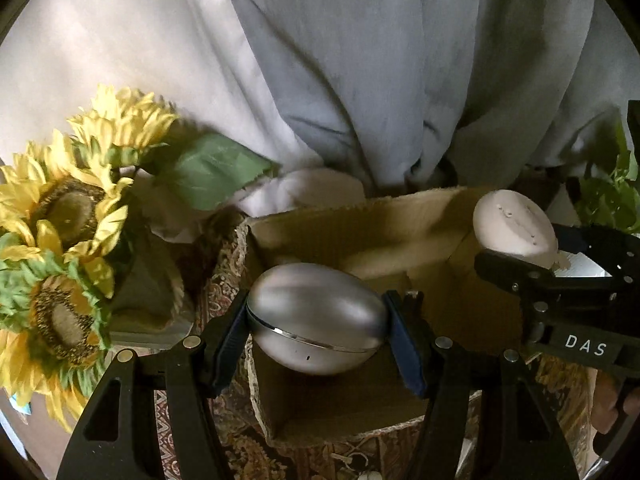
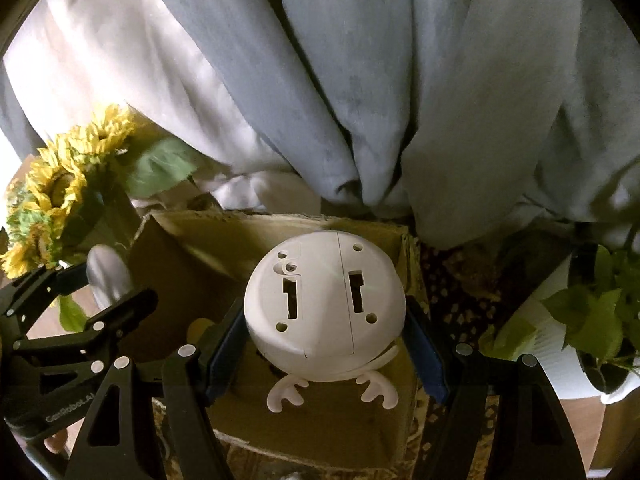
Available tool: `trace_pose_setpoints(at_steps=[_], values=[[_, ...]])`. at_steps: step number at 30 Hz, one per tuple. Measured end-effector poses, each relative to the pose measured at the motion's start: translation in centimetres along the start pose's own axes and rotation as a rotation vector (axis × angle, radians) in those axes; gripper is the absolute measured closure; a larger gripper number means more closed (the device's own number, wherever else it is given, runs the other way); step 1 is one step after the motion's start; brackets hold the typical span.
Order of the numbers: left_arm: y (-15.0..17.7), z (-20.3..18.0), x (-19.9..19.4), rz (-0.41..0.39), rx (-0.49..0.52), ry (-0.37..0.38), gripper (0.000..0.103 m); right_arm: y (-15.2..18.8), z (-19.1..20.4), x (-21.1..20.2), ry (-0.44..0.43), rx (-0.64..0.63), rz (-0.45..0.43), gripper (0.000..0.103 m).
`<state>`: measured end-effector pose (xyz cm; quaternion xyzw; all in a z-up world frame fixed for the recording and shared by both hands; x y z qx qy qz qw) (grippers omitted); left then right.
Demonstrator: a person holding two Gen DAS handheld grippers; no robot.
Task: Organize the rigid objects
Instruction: 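Open the right tool releasing the figure while the left tool drops the egg case into the box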
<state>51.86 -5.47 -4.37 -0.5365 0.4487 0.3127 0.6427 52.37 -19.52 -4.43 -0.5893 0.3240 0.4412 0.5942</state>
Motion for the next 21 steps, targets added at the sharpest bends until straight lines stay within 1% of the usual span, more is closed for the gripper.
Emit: trace_pose_setpoints(at_steps=[3, 5, 8, 11, 16, 21], values=[[-0.1, 0.0, 0.6, 0.027, 0.004, 0.001, 0.038, -0.2, -0.1, 0.6, 0.0, -0.001, 0.028, 0.028], [-0.1, 0.0, 0.8, 0.031, -0.002, -0.002, 0.038, -0.2, -0.3, 0.9, -0.003, 0.007, 0.043, 0.028], [-0.1, -0.1, 0.9, 0.025, -0.001, -0.001, 0.038, -0.2, -0.4, 0.7, 0.011, 0.011, 0.025, 0.027], [-0.1, -0.2, 0.3, 0.0, -0.005, -0.004, 0.038, -0.1, -0.5, 0.1, 0.012, 0.019, 0.01, 0.027], [0.5, -0.3, -2.0, -0.063, -0.017, -0.029, 0.036, 0.3, -0.4, -1.4, 0.025, 0.031, -0.035, 0.027], [1.5, -0.1, -4.5, -0.135, -0.026, -0.065, 0.035, 1.1, 0.1, -3.8, 0.025, 0.038, -0.105, 0.027]])
Point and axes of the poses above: each gripper's, at about its wrist camera, not at the fingertips, and x roughly the way its jaws point, z to its left, y to its underside, the point moved 5 cm from there along x, roughly the way its jaws point, and after that the axes turned 9 degrees about z, right-handed, at the moved point
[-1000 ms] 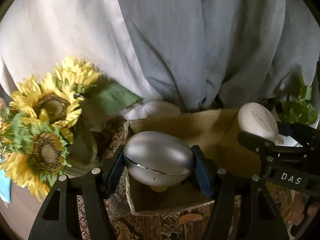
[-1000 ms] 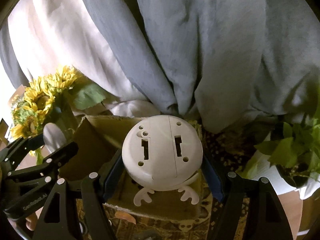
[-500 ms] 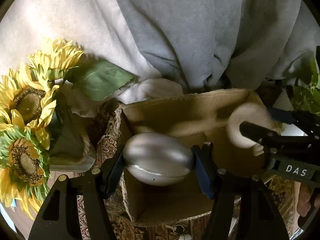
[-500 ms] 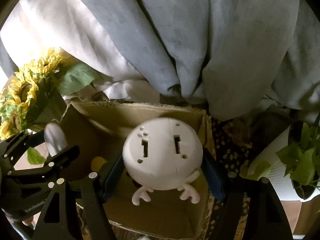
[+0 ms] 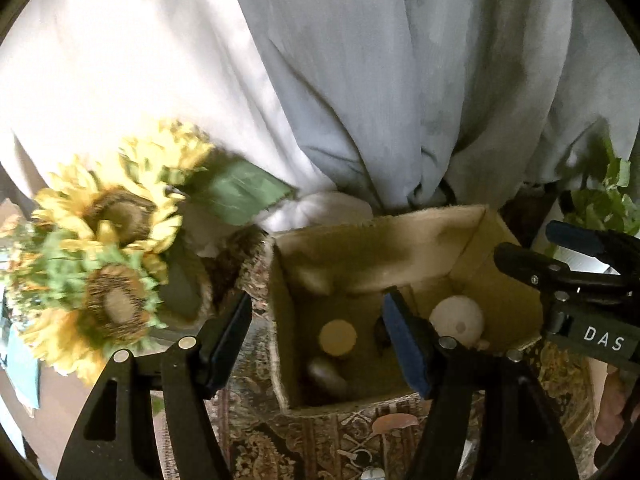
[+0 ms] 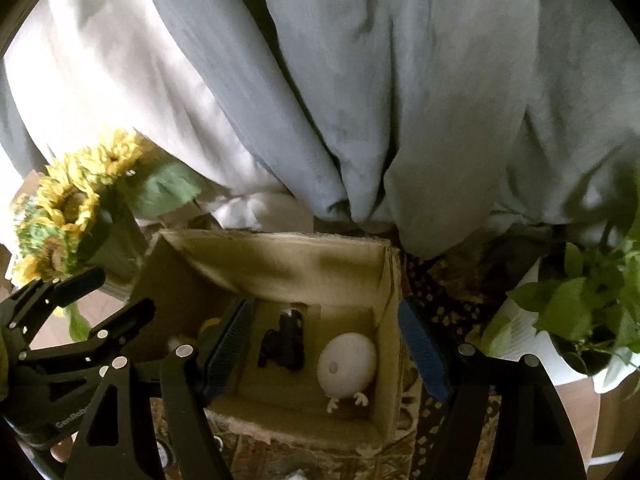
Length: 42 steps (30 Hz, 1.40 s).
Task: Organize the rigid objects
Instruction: 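Open the right tool releasing the figure while the left tool drops the egg case into the box, then move both tools back toward the green-lidded tin and astronaut keychain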
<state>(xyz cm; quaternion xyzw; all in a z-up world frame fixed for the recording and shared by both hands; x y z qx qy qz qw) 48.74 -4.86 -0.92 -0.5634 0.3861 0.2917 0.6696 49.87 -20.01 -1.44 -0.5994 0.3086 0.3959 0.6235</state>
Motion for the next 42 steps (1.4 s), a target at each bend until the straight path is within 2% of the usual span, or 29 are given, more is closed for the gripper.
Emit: trace_pose_setpoints(at_steps=[8, 14, 20, 25, 29, 37, 42], values=[[2.2, 0.9, -4.5, -0.109, -0.017, -0.045, 0.033, 1.3, 1.7, -4.1, -0.019, -0.017, -0.115, 0.026], [4.6, 2.1, -6.9, -0.156, -0.055, -0.065, 0.031, 2.7, 3.2, -6.1, -0.043, -0.034, -0.169, 0.027], [7.5, 3.3, -8.1, -0.169, -0.088, -0.098, 0.031, 4.5, 5.0, -7.5, -0.049, -0.074, -0.223, 0.027], [9.9, 3.7, -8.8, -0.189, -0.084, -0.16, 0.028, 6.0, 6.3, -7.6, -0.053, -0.112, -0.243, 0.027], [12.0, 4.1, -9.0, -0.193, -0.09, -0.178, 0.027, 7.6, 7.2, -7.7, -0.073, -0.145, -0.258, 0.026], [15.5, 4.2, -8.5, -0.167, -0.104, -0.165, 0.027, 10.4, 8.7, -7.2, -0.091, -0.194, -0.267, 0.025], [17.3, 4.1, -7.7, -0.147, -0.111, -0.163, 0.027, 11.8, 8.7, -6.3, -0.102, -0.196, -0.25, 0.019]])
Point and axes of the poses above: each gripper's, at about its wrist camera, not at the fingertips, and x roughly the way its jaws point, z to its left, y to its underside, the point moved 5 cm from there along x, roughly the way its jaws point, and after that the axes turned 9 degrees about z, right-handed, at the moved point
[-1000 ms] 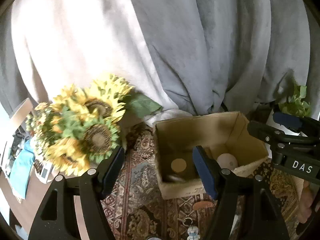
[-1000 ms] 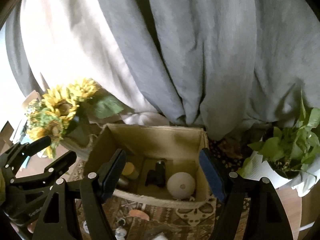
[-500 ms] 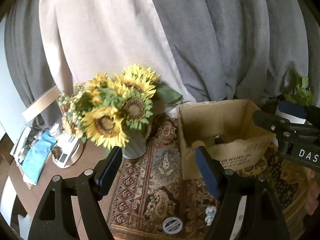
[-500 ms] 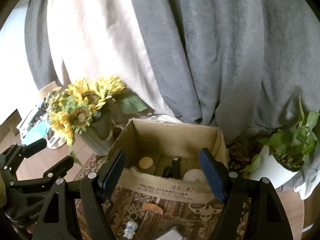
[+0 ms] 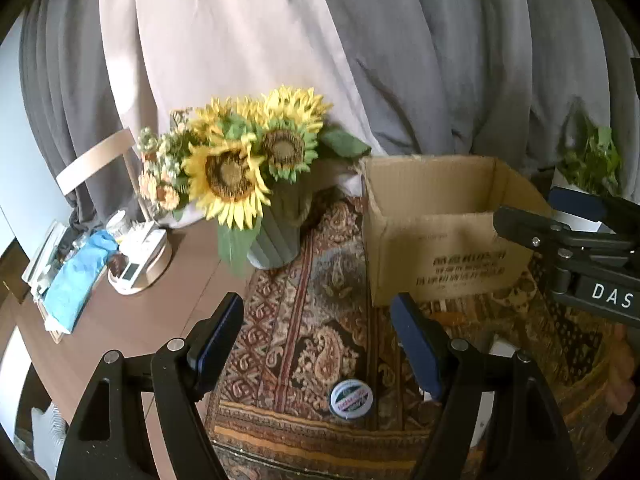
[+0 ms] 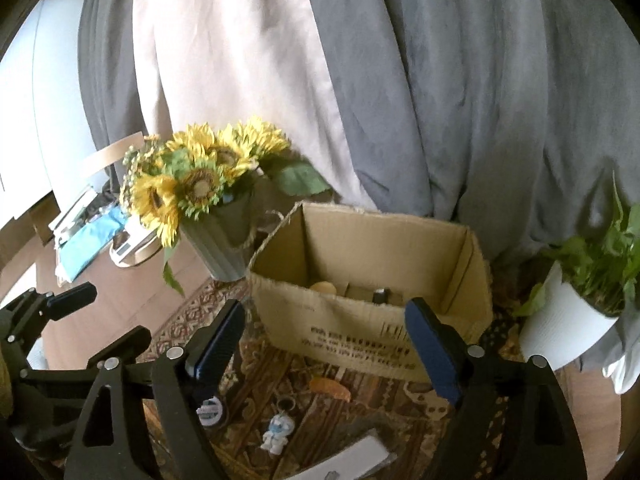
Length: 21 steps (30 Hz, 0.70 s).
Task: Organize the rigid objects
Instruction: 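Move both tools back toward the green-lidded tin and astronaut keychain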
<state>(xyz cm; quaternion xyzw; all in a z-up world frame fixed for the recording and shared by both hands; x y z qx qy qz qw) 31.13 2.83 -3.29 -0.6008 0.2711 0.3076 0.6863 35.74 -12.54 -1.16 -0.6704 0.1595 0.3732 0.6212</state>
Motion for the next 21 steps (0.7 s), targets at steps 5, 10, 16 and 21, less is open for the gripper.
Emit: trace_pose_setpoints(at_steps=[5, 10, 16, 21], values=[[1.6, -0.3, 0.6, 0.008, -0.007, -0.012, 0.027, 2.2, -0.1, 1.3, -0.01, 0.022, 0.037, 0.019], [2.7, -0.5, 1.1, 0.004, -0.005, -0.029, 0.025, 3.8, -0.6, 2.5, -0.011, 0.044, 0.063, 0.019], [4.5, -0.6, 2.9, 0.045, -0.026, -0.003, 0.025, 5.4, -0.7, 4.3, -0.015, 0.054, 0.102, 0.019], [6.1, -0.9, 4.3, 0.059, -0.034, 0.0, 0.025, 6.9, -0.5, 6.2, -0.005, 0.051, 0.145, 0.019]])
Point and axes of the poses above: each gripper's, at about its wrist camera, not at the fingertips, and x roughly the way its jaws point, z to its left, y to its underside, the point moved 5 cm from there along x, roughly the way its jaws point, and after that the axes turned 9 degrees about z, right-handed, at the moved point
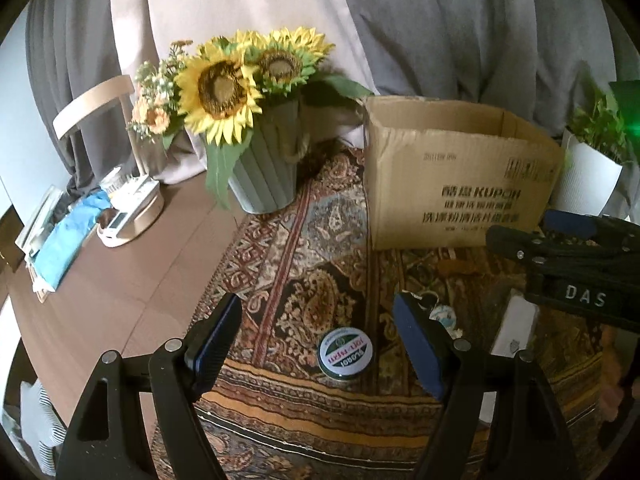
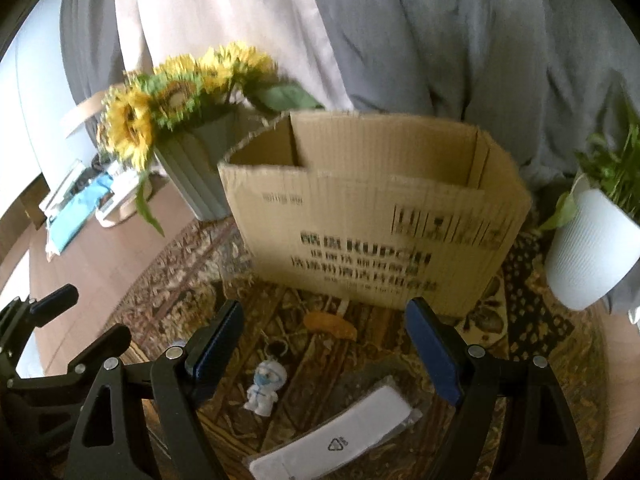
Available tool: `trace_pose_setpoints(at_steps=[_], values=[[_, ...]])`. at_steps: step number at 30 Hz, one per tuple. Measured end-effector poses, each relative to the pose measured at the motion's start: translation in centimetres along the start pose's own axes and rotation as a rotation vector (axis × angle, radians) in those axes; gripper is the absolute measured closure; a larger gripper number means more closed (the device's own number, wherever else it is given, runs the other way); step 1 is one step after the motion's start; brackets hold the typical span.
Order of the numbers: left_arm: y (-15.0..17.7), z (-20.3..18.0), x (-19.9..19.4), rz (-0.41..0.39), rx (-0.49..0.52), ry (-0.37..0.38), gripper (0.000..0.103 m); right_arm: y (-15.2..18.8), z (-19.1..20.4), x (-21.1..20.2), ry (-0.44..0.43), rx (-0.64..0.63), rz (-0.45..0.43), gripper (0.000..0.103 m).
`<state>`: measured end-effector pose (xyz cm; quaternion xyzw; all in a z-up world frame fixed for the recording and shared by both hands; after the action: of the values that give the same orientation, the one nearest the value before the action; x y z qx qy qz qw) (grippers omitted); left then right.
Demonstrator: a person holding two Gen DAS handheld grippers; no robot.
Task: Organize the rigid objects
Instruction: 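Move both tools back toward the green-lidded tin and astronaut keychain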
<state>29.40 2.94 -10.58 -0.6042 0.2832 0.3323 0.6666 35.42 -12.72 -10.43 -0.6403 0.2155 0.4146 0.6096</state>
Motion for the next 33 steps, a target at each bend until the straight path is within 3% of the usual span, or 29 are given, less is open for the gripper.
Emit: trace_pose_setpoints(at_steps=[5, 14, 33], values=[[1.1, -0.3, 1.3, 0.011, 0.024, 0.006, 0.025, 1.0, -0.2, 1.9, 0.005, 0.01, 0.039, 0.019], [2.7, -0.9, 4.9, 0.101, 0.035, 0.039, 0.025, 1.8, -0.4, 5.0, 0.018, 0.015, 0.089, 0.019], [3.2, -1.4, 8.5, 0.151, 0.062, 0.045, 0.027, 1.2, -1.0, 10.8, 0.063, 0.035, 0.164, 0.019]])
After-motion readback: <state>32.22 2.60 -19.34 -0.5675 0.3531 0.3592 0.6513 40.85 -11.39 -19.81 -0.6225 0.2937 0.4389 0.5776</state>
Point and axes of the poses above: each gripper's, at about its wrist camera, not at the fingertips, and x roughly the way its jaws point, z to its left, y to its underside, the point moved 5 cm from there along x, roughly the way its jaws point, and after that the axes turned 9 degrees about z, right-handed, at the moved point
